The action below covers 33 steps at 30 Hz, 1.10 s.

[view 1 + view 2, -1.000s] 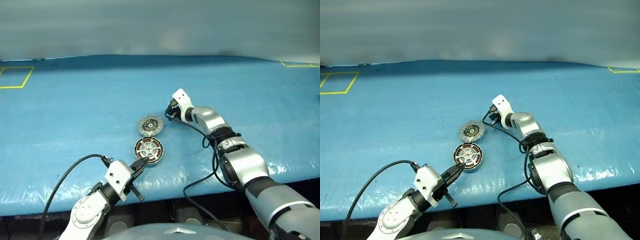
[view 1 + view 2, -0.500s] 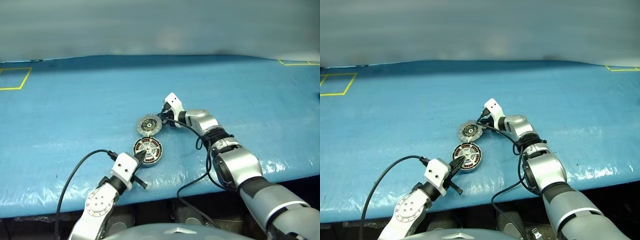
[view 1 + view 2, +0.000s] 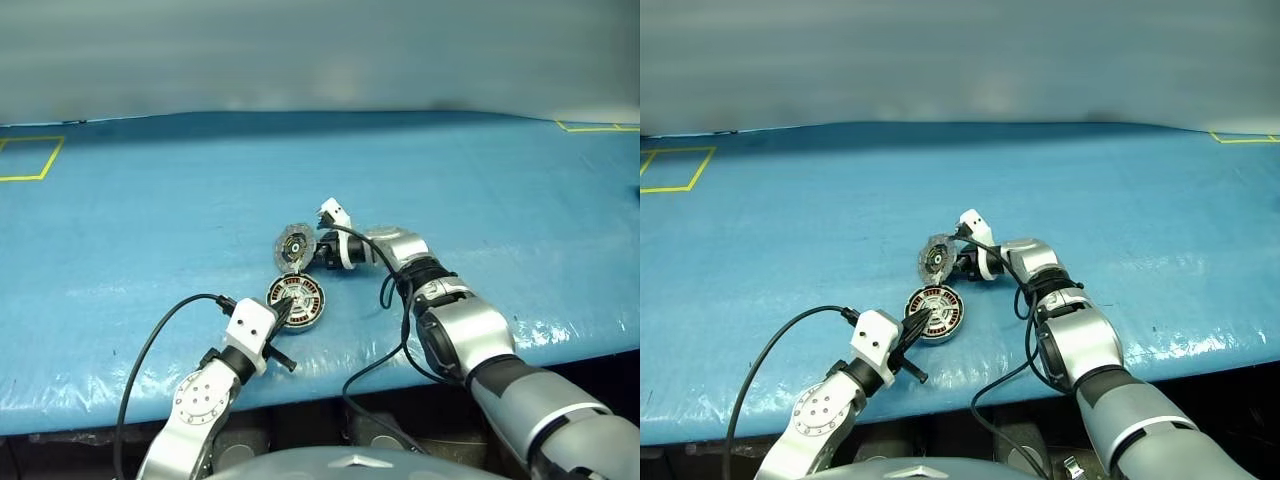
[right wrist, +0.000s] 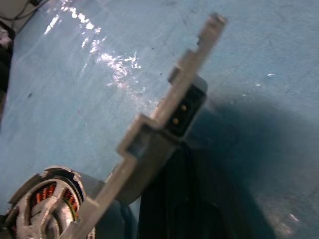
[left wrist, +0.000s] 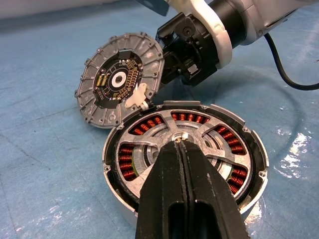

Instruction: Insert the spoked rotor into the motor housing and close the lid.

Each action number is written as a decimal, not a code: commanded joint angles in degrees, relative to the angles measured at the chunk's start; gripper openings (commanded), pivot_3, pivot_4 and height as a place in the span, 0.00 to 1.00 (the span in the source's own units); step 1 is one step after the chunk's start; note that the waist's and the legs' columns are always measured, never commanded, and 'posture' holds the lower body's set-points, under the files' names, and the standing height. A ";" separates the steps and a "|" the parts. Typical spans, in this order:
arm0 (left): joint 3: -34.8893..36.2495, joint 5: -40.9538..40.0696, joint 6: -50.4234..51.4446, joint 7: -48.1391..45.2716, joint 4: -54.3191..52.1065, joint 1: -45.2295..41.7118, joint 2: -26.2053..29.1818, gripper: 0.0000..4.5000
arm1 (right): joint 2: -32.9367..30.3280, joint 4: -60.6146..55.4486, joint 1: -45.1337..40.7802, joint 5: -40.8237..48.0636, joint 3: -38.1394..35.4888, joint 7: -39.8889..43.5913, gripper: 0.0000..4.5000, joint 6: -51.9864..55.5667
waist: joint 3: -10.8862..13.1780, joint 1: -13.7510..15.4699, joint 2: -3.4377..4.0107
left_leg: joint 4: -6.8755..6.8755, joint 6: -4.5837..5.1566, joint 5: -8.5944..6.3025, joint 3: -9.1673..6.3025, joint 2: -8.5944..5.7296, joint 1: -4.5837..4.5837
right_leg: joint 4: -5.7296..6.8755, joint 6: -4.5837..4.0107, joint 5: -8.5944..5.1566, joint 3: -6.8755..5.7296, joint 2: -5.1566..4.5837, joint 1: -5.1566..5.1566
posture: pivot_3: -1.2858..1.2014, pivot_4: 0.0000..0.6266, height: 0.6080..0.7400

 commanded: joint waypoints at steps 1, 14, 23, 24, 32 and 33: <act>-0.68 -0.17 1.95 -0.11 0.56 0.85 0.42 0.00 | 1.47 -2.18 0.52 3.72 -2.70 3.60 0.00 4.82 | -0.01 0.00 0.01 | 0.00 0.00 0.00 0.00 0.00 0.00 | 0.01 0.00 0.00 0.00 0.00 0.00 | 0.52 0.24 1.00; -0.95 -0.52 1.92 -1.01 0.80 -0.28 1.27 0.00 | 1.48 -14.96 5.38 6.39 2.90 13.35 0.00 17.78 | -0.03 0.14 0.04 | 0.02 0.00 0.00 0.00 -0.02 -0.03 | 0.01 0.00 0.00 -0.01 0.00 -0.02 | 0.52 0.24 1.00; 0.87 -3.76 -4.47 -5.22 -5.07 0.36 5.27 0.00 | -0.43 -50.98 16.10 15.01 2.93 6.49 0.00 26.60 | -0.01 0.07 0.10 | -0.10 -0.02 -0.02 -0.14 0.02 -0.24 | 0.02 0.20 0.11 -0.07 0.02 -0.27 | 0.52 0.24 1.00; 1.65 -5.04 -3.75 -6.01 -6.28 0.11 5.79 0.00 | -0.80 -55.51 17.81 16.34 3.04 5.39 0.00 28.40 | 0.00 0.13 0.11 | -0.10 -0.02 -0.02 -0.18 0.03 -0.24 | 0.03 0.19 0.10 -0.08 0.02 -0.29 | 0.52 0.24 1.00; 5.38 -13.26 -0.49 -11.29 -11.02 -2.52 9.44 0.00 | -3.16 -75.81 27.89 22.96 3.18 -5.65 0.00 35.55 | 0.01 0.24 0.07 | 0.00 -0.03 -0.02 -0.22 -0.03 -0.21 | -0.02 -0.09 -0.09 -0.12 -0.07 -0.18 | 0.52 0.24 1.00; 5.59 -14.61 -0.12 -11.68 -11.04 -2.75 9.30 0.00 | -3.20 -76.76 28.61 23.44 3.06 -6.97 0.00 35.83 | 0.01 0.20 0.07 | 0.02 -0.02 -0.02 -0.22 -0.03 -0.21 | -0.02 -0.08 -0.09 -0.12 -0.07 -0.18 | 0.52 0.24 1.00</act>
